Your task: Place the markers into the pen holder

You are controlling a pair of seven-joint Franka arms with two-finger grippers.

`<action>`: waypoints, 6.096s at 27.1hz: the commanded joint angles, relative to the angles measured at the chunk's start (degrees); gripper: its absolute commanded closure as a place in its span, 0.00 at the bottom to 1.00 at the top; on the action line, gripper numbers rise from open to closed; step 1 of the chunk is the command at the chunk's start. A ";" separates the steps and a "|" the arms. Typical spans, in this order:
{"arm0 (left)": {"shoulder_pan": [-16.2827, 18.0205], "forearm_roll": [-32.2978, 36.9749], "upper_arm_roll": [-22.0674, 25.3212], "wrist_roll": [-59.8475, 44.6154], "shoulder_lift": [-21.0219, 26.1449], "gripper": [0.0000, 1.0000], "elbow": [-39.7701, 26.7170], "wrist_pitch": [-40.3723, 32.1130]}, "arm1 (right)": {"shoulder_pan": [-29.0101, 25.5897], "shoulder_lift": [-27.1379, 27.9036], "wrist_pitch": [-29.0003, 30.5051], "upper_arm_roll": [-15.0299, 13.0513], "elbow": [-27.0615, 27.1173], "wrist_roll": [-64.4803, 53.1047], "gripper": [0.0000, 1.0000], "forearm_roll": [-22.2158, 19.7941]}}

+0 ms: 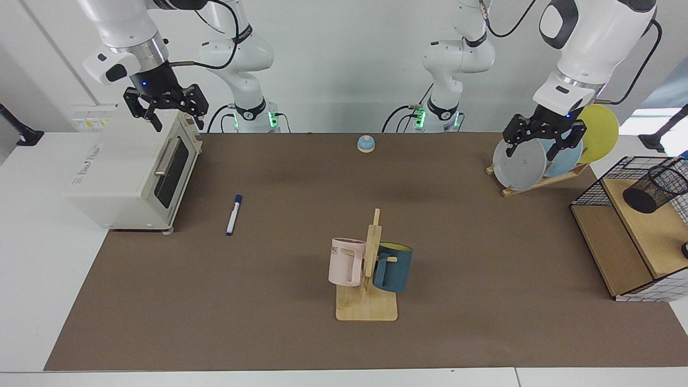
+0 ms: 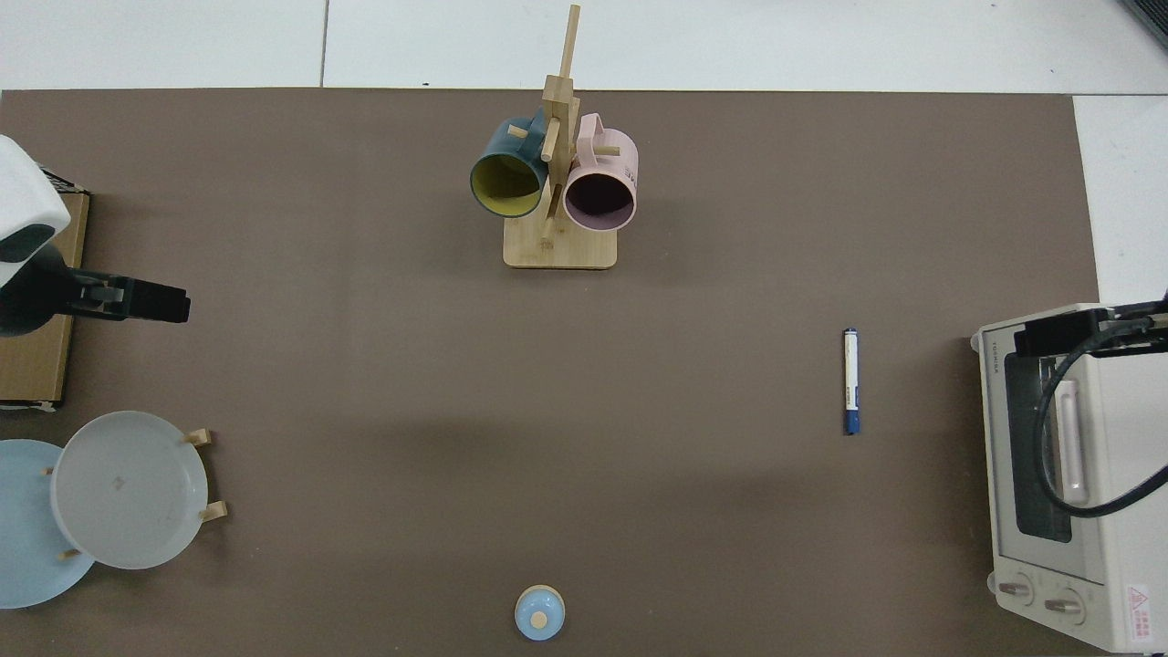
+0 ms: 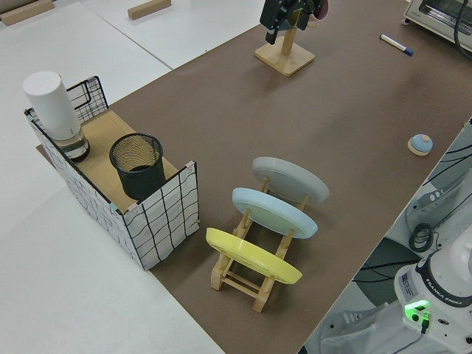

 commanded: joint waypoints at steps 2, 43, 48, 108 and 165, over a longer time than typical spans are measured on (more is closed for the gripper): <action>0.24 0.40 -0.01 0.27 -0.30 0.00 0.30 -0.71 | -0.18 -0.08 4.76 0.15 -2.96 -1.10 0.01 0.52; 0.33 0.49 0.43 0.36 -0.30 0.00 0.30 -0.62 | 1.66 18.37 43.87 0.15 -29.07 16.82 0.01 0.52; -0.28 0.75 -0.63 1.06 -1.62 0.00 -0.23 -1.68 | 1.14 19.08 44.93 0.15 -29.07 17.89 0.01 0.52; -14.26 -4.44 -5.37 21.97 -10.32 0.00 -13.76 -2.65 | 10.54 13.98 17.33 1.91 -9.74 65.86 1.00 36.81; -18.31 -7.60 -11.61 37.54 -10.15 1.00 -17.81 11.68 | 27.77 11.70 31.84 2.26 -10.62 92.24 0.00 41.74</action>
